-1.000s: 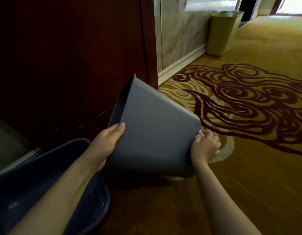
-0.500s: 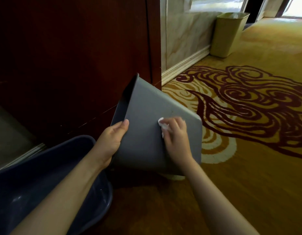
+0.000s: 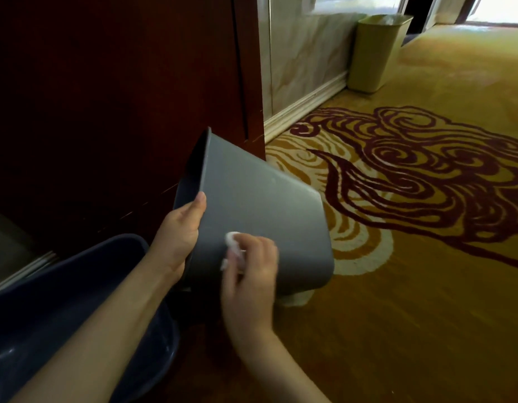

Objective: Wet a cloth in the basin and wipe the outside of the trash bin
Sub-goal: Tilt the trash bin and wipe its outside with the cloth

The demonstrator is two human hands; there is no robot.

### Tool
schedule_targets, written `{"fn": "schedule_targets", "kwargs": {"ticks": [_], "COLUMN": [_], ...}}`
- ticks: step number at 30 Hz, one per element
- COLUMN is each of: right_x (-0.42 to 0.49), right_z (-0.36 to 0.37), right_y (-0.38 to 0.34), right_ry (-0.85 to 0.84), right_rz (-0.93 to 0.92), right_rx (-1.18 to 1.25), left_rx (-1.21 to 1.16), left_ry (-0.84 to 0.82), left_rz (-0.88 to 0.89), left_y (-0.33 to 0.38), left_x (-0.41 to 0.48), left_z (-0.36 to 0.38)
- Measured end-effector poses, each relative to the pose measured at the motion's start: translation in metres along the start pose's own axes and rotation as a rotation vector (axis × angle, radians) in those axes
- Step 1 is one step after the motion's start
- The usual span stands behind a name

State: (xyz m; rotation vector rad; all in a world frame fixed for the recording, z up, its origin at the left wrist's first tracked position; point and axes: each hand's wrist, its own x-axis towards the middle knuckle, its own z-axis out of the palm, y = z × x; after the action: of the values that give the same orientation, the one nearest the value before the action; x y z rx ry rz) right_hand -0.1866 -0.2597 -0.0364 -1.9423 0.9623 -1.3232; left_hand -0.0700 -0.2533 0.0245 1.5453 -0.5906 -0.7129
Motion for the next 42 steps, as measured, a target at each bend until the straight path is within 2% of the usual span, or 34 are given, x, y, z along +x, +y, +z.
{"fn": "schedule_targets", "kwargs": {"ticks": [3,7,13,18,20,23,28,31,35,38,42], "right_x": [0.001,0.004,0.021,0.045,0.054,0.068,0.081,0.086,0.098,0.1,0.097], "right_z": [0.016,0.014,-0.023,-0.053,-0.06,-0.054,-0.011,0.014,0.023,0.015,-0.008], "right_y": [-0.012,0.026,0.119,0.157,0.149,0.107,0.017,-0.008,0.009,0.05,0.108], "right_ry": [-0.021,0.071,0.271,0.236,0.28,0.315,0.169,0.125,0.163,0.211,0.28], "right_rz": [-0.123,-0.082,0.445,0.792,0.782,0.563,0.123,-0.037,-0.001,0.217,0.513], "right_rx": [-0.051,-0.145,-0.197,-0.11,-0.077,-0.014,0.07,0.059,-0.045,-0.141,-0.146], "left_rx": [0.055,0.042,0.052,0.009,-0.001,0.008,0.146,0.156,0.162,0.164,0.135], "left_ry": [0.054,0.048,-0.019,-0.002,0.003,0.003,-0.111,-0.168,-0.233,-0.252,-0.249], "left_rz": [0.017,0.023,0.026,0.034,0.04,0.068,0.141,0.157,0.151,0.139,0.12], "left_y": [0.0,-0.003,-0.005,-0.001,0.0,0.001,-0.008,-0.014,-0.014,-0.016,-0.017], "left_x": [-0.002,-0.001,0.001,-0.002,-0.001,0.0,-0.004,-0.008,-0.015,-0.014,-0.01], "left_z": [0.002,0.002,-0.003,-0.002,-0.006,-0.01,-0.015,-0.018,-0.021,-0.026,-0.027]}}
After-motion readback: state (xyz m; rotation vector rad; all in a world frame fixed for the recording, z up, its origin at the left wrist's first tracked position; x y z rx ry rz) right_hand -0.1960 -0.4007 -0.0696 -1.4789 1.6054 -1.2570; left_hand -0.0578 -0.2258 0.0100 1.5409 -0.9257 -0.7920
